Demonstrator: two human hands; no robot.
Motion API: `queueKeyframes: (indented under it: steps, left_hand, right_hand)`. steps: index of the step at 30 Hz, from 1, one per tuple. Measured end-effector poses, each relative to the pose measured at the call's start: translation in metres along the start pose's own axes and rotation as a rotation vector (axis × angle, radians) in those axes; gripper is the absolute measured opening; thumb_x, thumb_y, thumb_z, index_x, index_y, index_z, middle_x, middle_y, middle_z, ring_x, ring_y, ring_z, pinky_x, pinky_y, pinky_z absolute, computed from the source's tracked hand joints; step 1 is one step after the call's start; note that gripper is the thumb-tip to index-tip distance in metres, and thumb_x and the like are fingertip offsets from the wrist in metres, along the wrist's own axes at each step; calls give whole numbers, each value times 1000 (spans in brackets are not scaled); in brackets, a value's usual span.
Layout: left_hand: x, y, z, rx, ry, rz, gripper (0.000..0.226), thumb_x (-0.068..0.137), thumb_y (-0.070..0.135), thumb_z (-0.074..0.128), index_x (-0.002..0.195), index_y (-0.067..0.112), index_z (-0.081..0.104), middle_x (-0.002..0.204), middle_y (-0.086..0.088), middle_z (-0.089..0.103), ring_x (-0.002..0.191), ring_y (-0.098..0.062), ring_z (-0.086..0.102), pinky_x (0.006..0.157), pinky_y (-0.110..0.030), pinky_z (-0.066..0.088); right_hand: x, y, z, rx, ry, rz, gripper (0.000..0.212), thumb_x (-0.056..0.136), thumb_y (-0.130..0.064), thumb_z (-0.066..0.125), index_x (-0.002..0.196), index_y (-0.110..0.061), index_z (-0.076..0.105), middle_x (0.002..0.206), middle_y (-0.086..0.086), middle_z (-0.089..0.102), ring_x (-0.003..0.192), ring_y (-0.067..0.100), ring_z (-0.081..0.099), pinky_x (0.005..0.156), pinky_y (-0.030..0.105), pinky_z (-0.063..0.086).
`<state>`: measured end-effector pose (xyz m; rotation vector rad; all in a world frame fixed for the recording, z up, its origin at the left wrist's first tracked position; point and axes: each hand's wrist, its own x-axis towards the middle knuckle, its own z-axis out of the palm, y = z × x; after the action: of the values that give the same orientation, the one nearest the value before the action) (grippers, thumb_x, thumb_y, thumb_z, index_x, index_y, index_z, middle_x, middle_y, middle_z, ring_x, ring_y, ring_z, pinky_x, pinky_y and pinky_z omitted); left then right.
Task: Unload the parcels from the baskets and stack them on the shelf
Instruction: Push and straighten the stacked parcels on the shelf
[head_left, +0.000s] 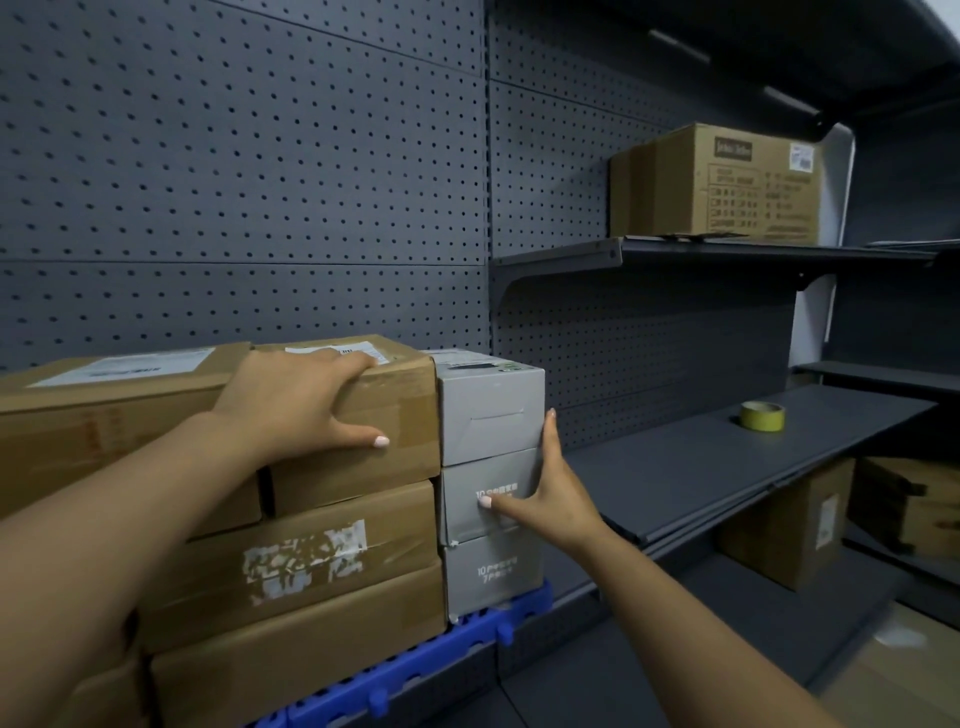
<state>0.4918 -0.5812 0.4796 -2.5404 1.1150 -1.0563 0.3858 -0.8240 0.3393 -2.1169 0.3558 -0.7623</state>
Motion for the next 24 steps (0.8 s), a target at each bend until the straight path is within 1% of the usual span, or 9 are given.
queueKeyframes:
  steps: [2,4,6,8,11,14,16,21,24]
  left_hand:
    - [0,-1,-1,3,-18,3,90,66,89,38,141,40,28,138,13,49,112,-13,57,71,-27,43]
    - [-2,-2,-2,-1,-37,9,92,69,87,40,144,36,25,142,8,46,120,-15,52,81,-31,45]
    - [-6,-4,-8,2,-17,13,98,72,84,41,149,29,17,148,3,37,131,-18,40,101,-36,38]
    - [-16,-9,-17,-5,41,7,100,76,81,42,152,25,10,152,0,31,137,-19,32,112,-37,27]
    - [-42,-23,-30,-22,116,41,94,78,75,47,151,24,19,150,-1,36,135,-19,35,111,-37,28]
    - [-74,-46,-39,40,178,47,90,73,74,56,144,20,40,137,-3,53,123,-21,51,101,-40,41]
    - [-94,-67,-43,72,193,7,90,69,75,60,139,19,48,130,-3,59,116,-22,58,95,-41,46]
    - [-144,-122,-46,97,142,-135,91,64,76,64,134,19,54,126,-8,62,111,-27,61,89,-45,50]
    - [-166,-148,-40,44,12,-261,95,70,79,55,146,26,37,145,-7,45,130,-28,45,105,-45,38]
  right_hand:
    - [-2,-5,-6,-99,47,-48,132,65,-52,82,148,-36,-20,158,-6,16,143,19,22,114,42,29]
    - [-5,-14,-16,-183,97,-114,129,66,-54,80,149,-34,-17,159,-7,10,145,19,13,116,43,24]
    - [-10,-27,-28,-248,127,-173,126,67,-55,78,149,-36,-15,160,-6,5,147,18,7,117,44,22]
    - [-15,-44,-38,-305,121,-219,122,69,-55,77,150,-38,-12,161,-5,2,147,17,4,117,44,21]
    - [-23,-74,-43,-374,88,-295,117,70,-57,75,150,-39,-8,161,-5,0,147,17,2,118,42,19]
    - [-29,-107,-33,-406,59,-371,113,72,-59,73,150,-40,-7,161,-6,-2,147,16,0,118,41,18]
    - [-32,-130,-19,-442,28,-431,111,73,-60,71,150,-41,-6,161,-6,-3,147,16,-2,118,40,15]
    - [-36,-185,37,-589,-46,-566,101,77,-63,65,151,-40,0,161,-4,-3,147,19,-8,120,43,6]
    - [-35,-210,75,-663,-85,-628,97,79,-64,61,151,-37,3,161,-2,0,147,20,-11,120,47,1]
